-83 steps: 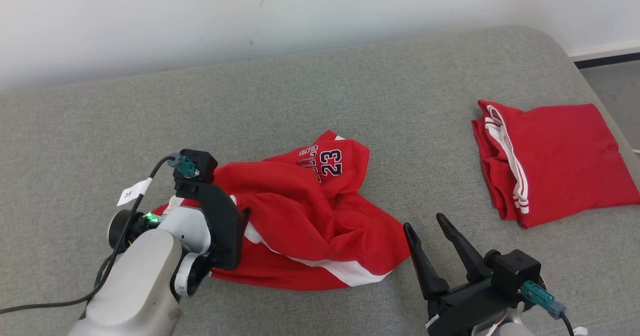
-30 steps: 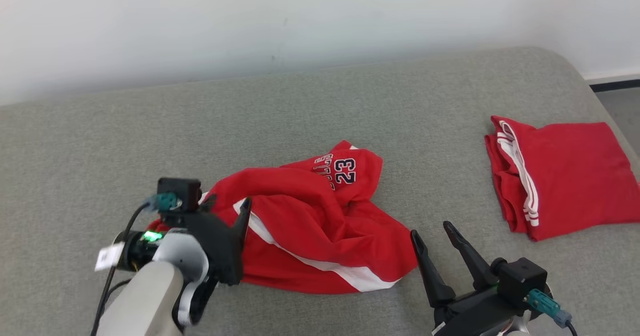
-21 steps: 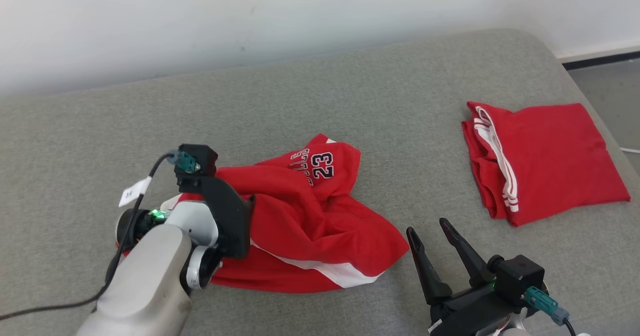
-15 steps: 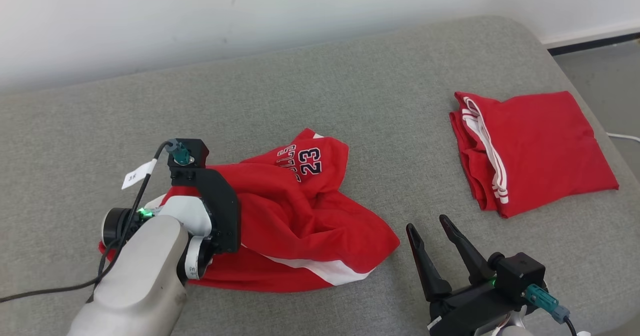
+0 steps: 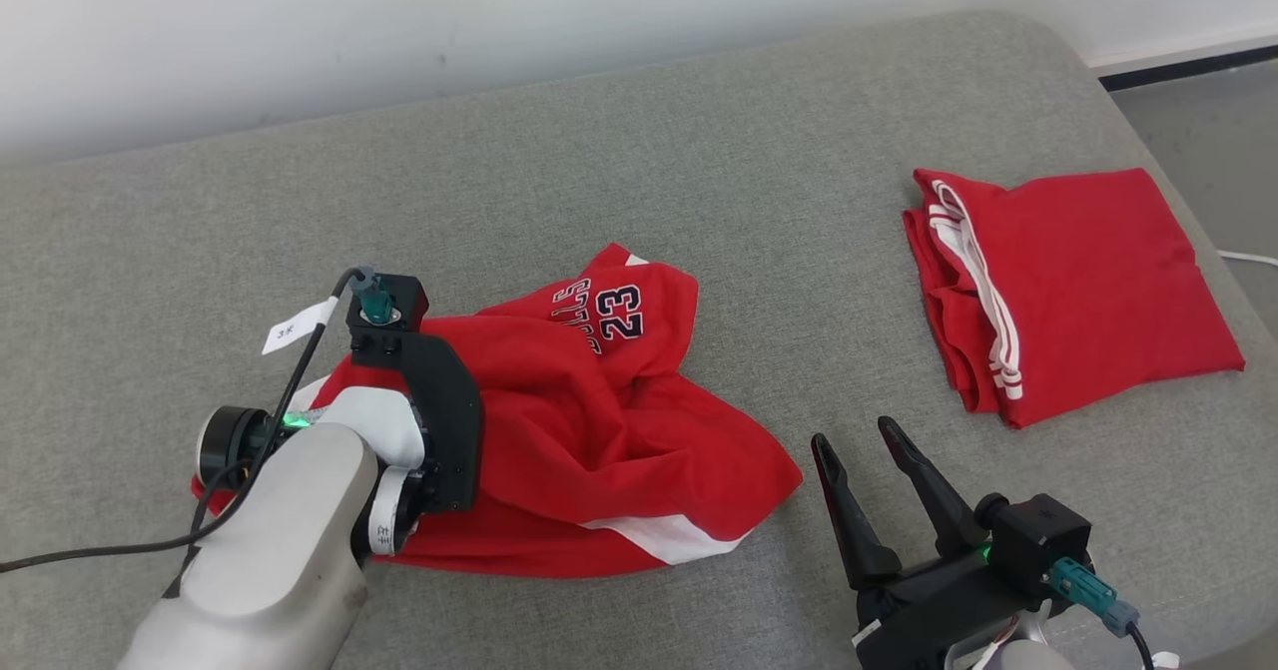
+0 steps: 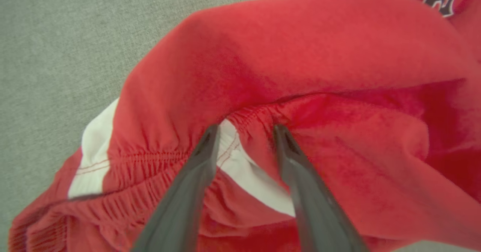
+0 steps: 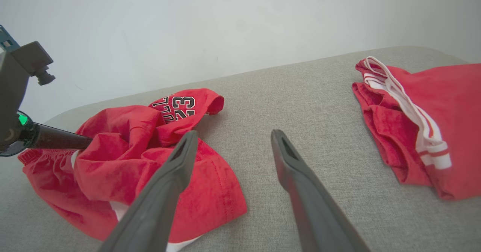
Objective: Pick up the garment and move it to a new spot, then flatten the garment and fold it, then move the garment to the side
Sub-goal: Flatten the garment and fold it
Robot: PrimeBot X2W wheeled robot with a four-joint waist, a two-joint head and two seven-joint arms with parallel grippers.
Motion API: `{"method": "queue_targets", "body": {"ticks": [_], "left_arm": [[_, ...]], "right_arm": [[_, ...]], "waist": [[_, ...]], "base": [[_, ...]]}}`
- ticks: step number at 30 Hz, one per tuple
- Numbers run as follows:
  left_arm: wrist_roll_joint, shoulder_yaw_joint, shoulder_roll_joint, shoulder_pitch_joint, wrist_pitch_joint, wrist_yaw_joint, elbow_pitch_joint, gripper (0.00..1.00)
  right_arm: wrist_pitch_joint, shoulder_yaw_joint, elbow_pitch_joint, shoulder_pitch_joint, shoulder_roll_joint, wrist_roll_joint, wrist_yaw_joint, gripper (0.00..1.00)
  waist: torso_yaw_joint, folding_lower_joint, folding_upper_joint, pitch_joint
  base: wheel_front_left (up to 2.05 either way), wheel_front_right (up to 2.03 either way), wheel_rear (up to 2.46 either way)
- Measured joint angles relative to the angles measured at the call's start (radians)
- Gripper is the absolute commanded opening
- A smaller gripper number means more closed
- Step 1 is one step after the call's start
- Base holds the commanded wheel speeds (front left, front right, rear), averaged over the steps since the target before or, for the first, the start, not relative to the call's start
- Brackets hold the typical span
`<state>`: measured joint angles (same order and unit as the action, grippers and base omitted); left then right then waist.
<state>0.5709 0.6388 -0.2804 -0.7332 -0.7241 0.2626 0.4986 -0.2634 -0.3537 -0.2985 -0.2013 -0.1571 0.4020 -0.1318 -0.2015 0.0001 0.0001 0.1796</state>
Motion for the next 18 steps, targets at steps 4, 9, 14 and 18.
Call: {"method": "queue_targets", "body": {"ticks": [4, 9, 14, 18], "left_arm": [[0.001, 0.000, 0.000, 0.006, 0.017, -0.003, -0.015, 0.00], [0.003, -0.009, 0.002, 0.011, 0.065, -0.006, -0.029, 0.00], [0.038, -0.064, 0.009, 0.040, 0.172, 0.009, -0.072, 0.00], [0.057, -0.121, 0.008, 0.109, 0.279, 0.034, -0.154, 0.00]], "right_arm": [[0.000, -0.001, -0.002, -0.004, 0.000, 0.000, 0.000, 1.00], [0.000, 0.003, -0.003, -0.005, -0.001, 0.000, 0.000, 1.00], [0.000, 0.012, -0.001, -0.003, -0.001, 0.000, 0.000, 1.00], [0.000, 0.022, 0.000, 0.004, -0.005, -0.001, 0.000, 1.00]], "waist": [[0.009, 0.0000, 0.0000, 0.000], [0.023, 0.0000, 0.0000, -0.001], [0.044, 0.0000, 0.0000, -0.003], [0.069, 0.0000, 0.0000, -0.006]], "base": [[0.00, 0.00, 0.00], [0.00, 0.00, 0.00], [0.00, 0.00, 0.00], [0.00, 0.00, 0.00]]}}
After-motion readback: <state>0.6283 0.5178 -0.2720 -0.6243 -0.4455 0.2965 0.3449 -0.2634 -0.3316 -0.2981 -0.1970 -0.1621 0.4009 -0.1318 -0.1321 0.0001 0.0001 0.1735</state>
